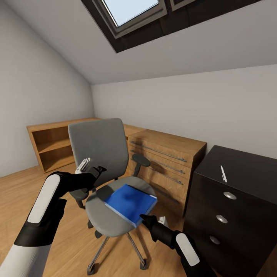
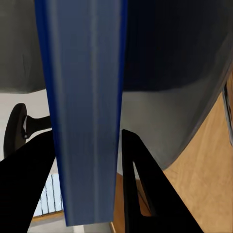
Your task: In the bedroom, organize the workspace by keeping the computer under the desk, ensuring the monitor is on the desk, placing the keyboard on the desk next to the monitor, placing the mouse on the desk next to the keyboard, moving the folder from the swivel chair onto the desk next to the mouse, stacking the notebook on top of the folder with the pen on top of the notebook, and positioning the swivel chair next to the desk.
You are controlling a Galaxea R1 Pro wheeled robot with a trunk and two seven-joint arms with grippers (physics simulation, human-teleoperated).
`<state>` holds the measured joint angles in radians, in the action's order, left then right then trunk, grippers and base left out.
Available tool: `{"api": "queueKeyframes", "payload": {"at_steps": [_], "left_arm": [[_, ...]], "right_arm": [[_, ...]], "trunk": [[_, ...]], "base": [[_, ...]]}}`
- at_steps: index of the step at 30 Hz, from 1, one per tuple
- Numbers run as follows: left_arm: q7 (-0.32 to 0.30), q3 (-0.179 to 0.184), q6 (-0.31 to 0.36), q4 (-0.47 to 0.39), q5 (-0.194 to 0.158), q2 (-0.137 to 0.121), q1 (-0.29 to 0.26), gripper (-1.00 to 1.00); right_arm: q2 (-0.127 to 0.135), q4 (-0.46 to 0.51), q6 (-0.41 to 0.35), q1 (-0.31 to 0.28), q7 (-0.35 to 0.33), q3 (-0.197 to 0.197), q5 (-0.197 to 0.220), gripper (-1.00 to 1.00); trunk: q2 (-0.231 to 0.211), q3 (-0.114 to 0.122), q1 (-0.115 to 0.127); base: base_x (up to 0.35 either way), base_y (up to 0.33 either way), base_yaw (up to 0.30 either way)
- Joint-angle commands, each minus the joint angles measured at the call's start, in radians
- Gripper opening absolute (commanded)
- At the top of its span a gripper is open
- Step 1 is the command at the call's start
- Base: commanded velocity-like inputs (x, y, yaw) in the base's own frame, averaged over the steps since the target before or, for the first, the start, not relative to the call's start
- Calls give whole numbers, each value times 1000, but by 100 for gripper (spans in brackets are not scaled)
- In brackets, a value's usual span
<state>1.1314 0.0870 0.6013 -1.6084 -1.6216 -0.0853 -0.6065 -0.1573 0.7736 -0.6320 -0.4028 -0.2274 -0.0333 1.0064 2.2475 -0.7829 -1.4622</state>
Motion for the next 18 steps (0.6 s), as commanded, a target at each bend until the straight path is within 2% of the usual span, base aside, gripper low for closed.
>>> {"api": "queueKeyframes", "payload": {"at_steps": [1, 9, 14, 18], "left_arm": [[7, 0, 5, -1, -4, -1, -1, 100], [5, 1, 7, -1, -4, 0, 0, 100], [-1, 1, 39, -1, -4, 2, 6, 100], [-3, 3, 50, -1, -3, 1, 9, 100]], "right_arm": [[-1, 1, -6, -1, -1, -4, 1, -100], [0, 6, -6, -1, -2, -4, 1, -100], [1, 9, -6, -1, -3, -4, 1, -100], [0, 28, -6, 0, -10, -4, 1, -100]], "trunk": [[1, -1, 0], [1, -1, 0], [1, -1, 0], [-27, 11, 16]], "base": [[0, 0, 0], [0, 0, 0], [0, 0, 0], [0, 0, 0]]}}
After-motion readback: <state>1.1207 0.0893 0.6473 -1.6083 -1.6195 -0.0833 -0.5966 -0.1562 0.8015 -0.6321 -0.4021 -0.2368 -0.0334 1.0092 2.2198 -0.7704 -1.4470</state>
